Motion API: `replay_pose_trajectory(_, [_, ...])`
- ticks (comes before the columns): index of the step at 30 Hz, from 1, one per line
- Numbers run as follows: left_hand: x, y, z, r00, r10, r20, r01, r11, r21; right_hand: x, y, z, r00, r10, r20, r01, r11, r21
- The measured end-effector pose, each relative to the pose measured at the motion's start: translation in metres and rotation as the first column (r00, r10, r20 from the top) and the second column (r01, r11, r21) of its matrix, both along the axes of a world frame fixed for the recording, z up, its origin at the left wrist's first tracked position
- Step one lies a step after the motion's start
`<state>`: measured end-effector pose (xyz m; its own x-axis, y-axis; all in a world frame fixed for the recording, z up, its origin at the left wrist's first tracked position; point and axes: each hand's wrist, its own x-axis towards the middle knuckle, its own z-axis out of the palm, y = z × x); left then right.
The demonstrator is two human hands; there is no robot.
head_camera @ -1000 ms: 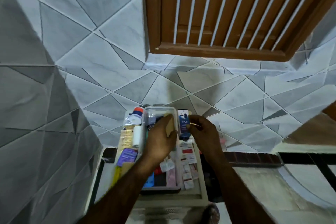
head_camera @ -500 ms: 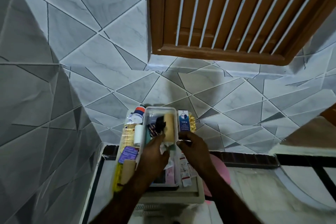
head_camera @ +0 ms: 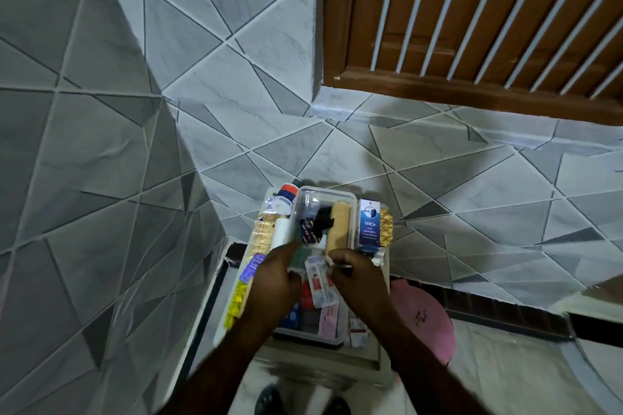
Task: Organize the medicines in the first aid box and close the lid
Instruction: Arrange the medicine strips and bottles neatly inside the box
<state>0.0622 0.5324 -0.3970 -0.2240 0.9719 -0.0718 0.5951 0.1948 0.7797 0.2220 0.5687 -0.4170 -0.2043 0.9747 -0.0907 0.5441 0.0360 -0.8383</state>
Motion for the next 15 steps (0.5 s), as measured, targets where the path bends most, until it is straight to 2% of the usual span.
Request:
replay_pose_trajectory(3, [-0.023, 0.002, -0.006, 0.999, 0.008, -0.045, -0.010, 0.999, -0.036, -0.002, 0.004, 0.001, 1.000, 0.005, 0.000, -0.005, 1.000, -0.024])
replay_pose_trajectory(6, [-0.049, 0.003, -0.015, 0.975, -0.112, -0.189, 0.074, 0.977, -0.198, -0.005, 0.008, 0.001, 1.000, -0.031, -0.003, 0.031, 0.999, -0.034])
replay_pose_trajectory(8, [-0.064, 0.004, -0.018, 0.912, -0.280, -0.300, 0.136, 0.895, -0.424, -0.007, 0.010, -0.002, 0.998, -0.066, -0.013, 0.065, 0.997, -0.048])
replay_pose_trajectory(10, [-0.078, 0.004, -0.020, 0.848, -0.442, -0.292, 0.201, 0.779, -0.594, -0.011, 0.012, -0.004, 0.995, -0.095, -0.010, 0.094, 0.994, -0.059])
replay_pose_trajectory(12, [-0.089, 0.002, -0.023, 0.769, -0.563, -0.303, 0.258, 0.706, -0.660, -0.015, 0.014, -0.007, 0.994, -0.110, 0.000, 0.110, 0.992, -0.065])
replay_pose_trajectory(15, [-0.097, -0.004, -0.028, 0.664, -0.649, -0.372, 0.276, 0.675, -0.684, -0.021, 0.015, -0.007, 0.992, -0.126, -0.012, 0.124, 0.988, -0.088])
